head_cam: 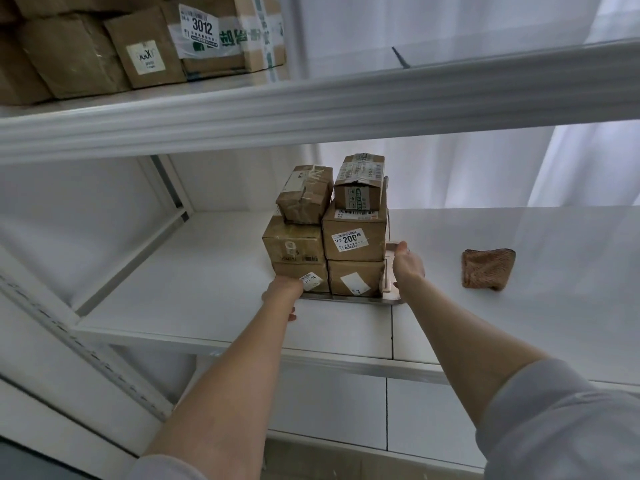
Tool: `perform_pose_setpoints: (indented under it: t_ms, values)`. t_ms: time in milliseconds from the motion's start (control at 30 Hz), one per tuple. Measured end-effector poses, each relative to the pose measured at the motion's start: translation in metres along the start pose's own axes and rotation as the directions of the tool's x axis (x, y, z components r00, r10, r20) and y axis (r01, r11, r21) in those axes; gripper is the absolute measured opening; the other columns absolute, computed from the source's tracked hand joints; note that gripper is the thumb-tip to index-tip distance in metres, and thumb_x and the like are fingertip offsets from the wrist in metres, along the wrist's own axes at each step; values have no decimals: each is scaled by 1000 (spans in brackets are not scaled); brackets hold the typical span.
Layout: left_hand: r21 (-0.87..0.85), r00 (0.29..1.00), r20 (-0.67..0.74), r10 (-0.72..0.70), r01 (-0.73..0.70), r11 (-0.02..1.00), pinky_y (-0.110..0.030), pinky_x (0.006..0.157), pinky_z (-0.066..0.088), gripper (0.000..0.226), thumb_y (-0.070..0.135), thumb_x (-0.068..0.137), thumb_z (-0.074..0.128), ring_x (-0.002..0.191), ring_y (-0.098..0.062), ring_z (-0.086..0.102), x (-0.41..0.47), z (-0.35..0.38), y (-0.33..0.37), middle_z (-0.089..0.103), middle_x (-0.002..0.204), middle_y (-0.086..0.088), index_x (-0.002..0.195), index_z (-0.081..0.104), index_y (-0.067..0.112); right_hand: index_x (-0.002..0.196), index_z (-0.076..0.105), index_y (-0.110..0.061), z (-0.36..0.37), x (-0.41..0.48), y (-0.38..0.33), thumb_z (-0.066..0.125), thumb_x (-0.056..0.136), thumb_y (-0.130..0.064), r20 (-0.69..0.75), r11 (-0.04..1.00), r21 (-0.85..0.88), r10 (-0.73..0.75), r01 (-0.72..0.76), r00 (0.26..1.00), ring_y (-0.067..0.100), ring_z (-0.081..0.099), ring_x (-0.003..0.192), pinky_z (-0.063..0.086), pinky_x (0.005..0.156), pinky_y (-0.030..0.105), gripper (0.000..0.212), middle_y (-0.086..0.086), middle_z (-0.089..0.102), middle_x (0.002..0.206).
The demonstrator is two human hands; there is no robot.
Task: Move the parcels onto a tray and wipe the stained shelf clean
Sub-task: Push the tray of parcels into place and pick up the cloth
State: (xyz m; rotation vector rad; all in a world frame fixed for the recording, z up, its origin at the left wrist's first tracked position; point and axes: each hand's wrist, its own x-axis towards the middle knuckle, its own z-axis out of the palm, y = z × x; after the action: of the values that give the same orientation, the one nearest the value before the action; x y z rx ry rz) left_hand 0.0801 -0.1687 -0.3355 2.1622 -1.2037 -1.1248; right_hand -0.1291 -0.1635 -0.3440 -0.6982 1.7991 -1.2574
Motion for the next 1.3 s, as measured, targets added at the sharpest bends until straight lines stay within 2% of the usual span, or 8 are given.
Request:
perform_pose_setpoints:
  t_ms: [133,300,500,767,867,1000,1167,1300]
  values:
    - [-79,995,102,-15,23,997,-31,55,49,30,13,91,52,66,-18,55,-28,14,13,51,95,-9,121,48,8,130,52,-2,-17,1,2,22,103,-41,31,995,-83,-46,48,998,25,48,97,43,90,35,55,12,50,103]
    - [-106,965,236,115,-92,990,-34,74,54,13,11,91,54,67,-15,60,-56,48,35,57,77,-6,103,55,6,111,65,-2,-50,5,4,50,95,-18,90,989,-142,-37,49,995,24,53,86,50,86,38,28,13,60,97]
    - [-114,808,542,231,-202,973,-33,78,56,17,9,95,50,90,-20,64,-93,103,71,65,97,-9,108,61,8,101,70,0,-98,19,6,51,89,-6,21,974,-205,-91,93,996,23,56,82,51,73,32,23,17,68,109]
    - [-97,822,426,378,-375,922,-31,89,47,38,6,94,49,103,-18,47,-99,199,123,51,115,-11,132,50,2,123,56,-7,-182,69,19,60,85,-24,-243,948,-308,0,-78,970,36,51,113,49,94,40,41,15,46,128]
    - [-50,812,435,389,-409,911,-25,73,43,42,5,94,49,102,-21,45,-97,223,134,49,113,-13,136,46,0,125,53,-6,-198,86,27,67,81,-38,-215,936,-323,71,-140,974,36,53,113,49,93,40,56,16,44,130]
    - [-43,797,470,380,-409,912,-28,82,40,54,5,95,44,116,-22,45,-91,241,137,40,144,-13,147,31,8,118,56,-3,-198,98,31,73,76,-46,-135,924,-364,68,-113,989,33,61,102,48,78,34,63,15,59,120]
    - [-55,822,459,338,-354,934,-32,88,43,53,7,95,46,125,-26,45,-84,246,135,41,143,-14,146,31,5,108,58,-1,-189,106,30,67,82,-18,-136,937,-311,120,-158,983,32,61,106,49,85,34,33,14,63,113]
    - [-110,850,427,308,-289,951,-34,89,45,53,27,97,50,116,-25,49,-75,239,132,48,128,-12,141,37,1,86,62,-2,-185,99,20,58,81,-4,37,975,95,199,-202,979,27,63,84,53,71,33,7,15,65,93]
